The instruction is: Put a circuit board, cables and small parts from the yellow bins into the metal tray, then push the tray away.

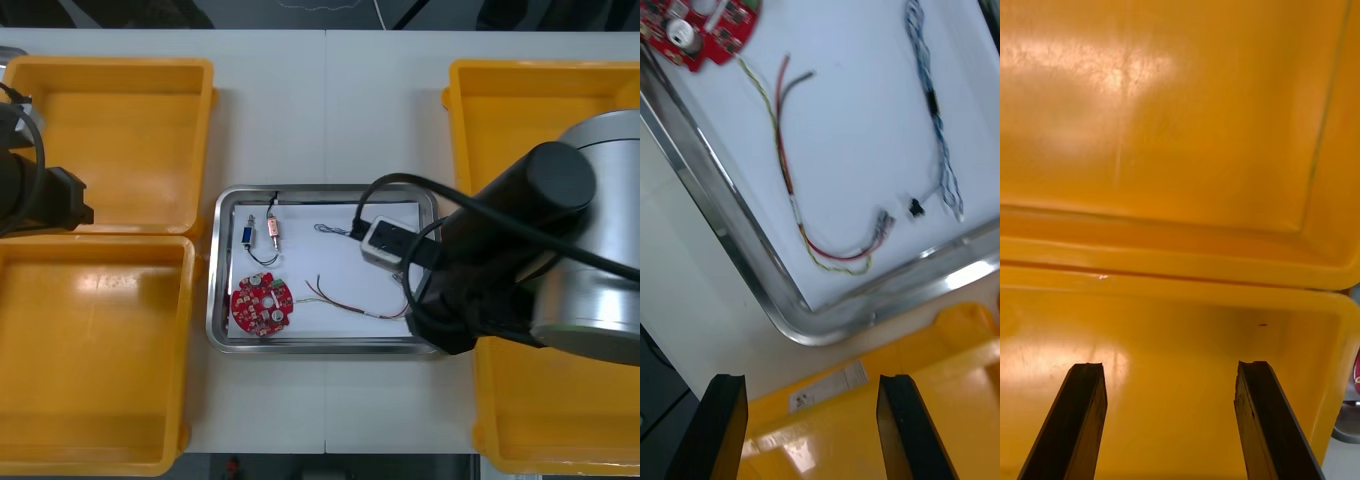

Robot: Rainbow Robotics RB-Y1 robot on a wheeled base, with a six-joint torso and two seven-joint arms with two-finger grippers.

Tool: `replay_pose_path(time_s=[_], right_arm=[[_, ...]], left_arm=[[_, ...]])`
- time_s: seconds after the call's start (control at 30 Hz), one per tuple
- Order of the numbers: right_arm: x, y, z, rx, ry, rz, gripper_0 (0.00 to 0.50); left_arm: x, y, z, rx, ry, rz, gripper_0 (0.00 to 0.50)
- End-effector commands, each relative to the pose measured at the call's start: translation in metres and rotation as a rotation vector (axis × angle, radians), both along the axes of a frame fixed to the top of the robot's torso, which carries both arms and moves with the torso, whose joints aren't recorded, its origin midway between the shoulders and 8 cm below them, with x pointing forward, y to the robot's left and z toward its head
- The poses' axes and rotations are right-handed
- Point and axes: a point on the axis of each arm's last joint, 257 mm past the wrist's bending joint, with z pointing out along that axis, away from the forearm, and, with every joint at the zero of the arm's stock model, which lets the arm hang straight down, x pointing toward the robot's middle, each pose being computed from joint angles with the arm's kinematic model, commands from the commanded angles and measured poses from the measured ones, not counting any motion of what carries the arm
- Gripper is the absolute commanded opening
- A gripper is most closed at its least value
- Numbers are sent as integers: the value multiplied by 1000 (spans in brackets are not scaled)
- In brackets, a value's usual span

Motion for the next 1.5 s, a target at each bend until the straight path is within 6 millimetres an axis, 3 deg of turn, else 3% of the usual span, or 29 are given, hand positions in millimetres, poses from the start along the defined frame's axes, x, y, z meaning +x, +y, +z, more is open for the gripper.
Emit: replay_pose_path(time_s=[0.03,0.23,0.4,0.67,1.0,1.4,1.43,1.47,1.5], right_arm=[[0,54,-5,-30,-59,224,500],[-4,96,-30,-70,-61,433,500],[-4,110,-48,-126,-80,520,500],[-4,118,-87,-169,-73,545,500],[-2,119,-123,-221,-77,547,500],[11,127,-137,-234,-108,524,500],[12,128,-138,-236,-111,521,454],[14,129,-137,-237,-116,521,275],[14,129,-137,-239,-116,520,190]], left_arm=[[-23,30,-1,111,6,-79,500],[-41,45,-17,120,48,-75,500],[-55,51,-35,118,96,-73,500],[-70,55,-48,129,132,-83,500],[-70,57,-42,121,119,-98,500],[-69,55,-41,118,115,-106,500],[-69,55,-41,118,115,-106,500],[-69,55,-41,118,115,-106,500],[-69,55,-41,118,115,-106,500]])
